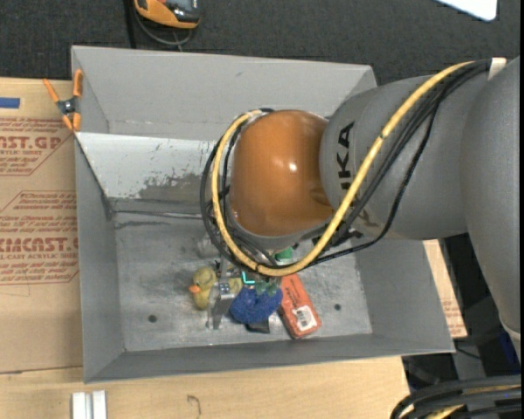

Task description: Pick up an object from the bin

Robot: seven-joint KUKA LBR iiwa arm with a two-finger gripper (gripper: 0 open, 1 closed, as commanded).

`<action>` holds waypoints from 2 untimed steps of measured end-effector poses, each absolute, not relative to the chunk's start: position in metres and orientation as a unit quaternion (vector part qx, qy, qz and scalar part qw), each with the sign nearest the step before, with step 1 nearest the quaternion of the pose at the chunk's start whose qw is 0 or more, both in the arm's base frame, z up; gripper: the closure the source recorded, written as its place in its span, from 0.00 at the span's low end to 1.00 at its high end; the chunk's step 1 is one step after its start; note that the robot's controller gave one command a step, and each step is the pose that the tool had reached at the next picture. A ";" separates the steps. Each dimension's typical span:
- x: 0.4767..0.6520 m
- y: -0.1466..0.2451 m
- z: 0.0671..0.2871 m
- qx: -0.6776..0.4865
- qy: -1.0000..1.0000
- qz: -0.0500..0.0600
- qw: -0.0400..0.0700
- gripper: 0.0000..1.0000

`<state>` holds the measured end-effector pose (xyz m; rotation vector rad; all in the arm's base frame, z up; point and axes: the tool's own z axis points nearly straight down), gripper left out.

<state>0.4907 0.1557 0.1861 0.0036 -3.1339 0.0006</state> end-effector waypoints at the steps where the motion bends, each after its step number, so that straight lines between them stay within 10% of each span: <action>1: 0.493 0.155 0.190 0.001 -1.000 -0.001 0.000 0.00; 2: 0.501 0.144 0.178 0.035 -0.999 -0.002 -0.002 0.00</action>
Offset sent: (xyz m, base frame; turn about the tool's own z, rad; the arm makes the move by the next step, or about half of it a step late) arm 0.0314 -0.0548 -0.0495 -0.2108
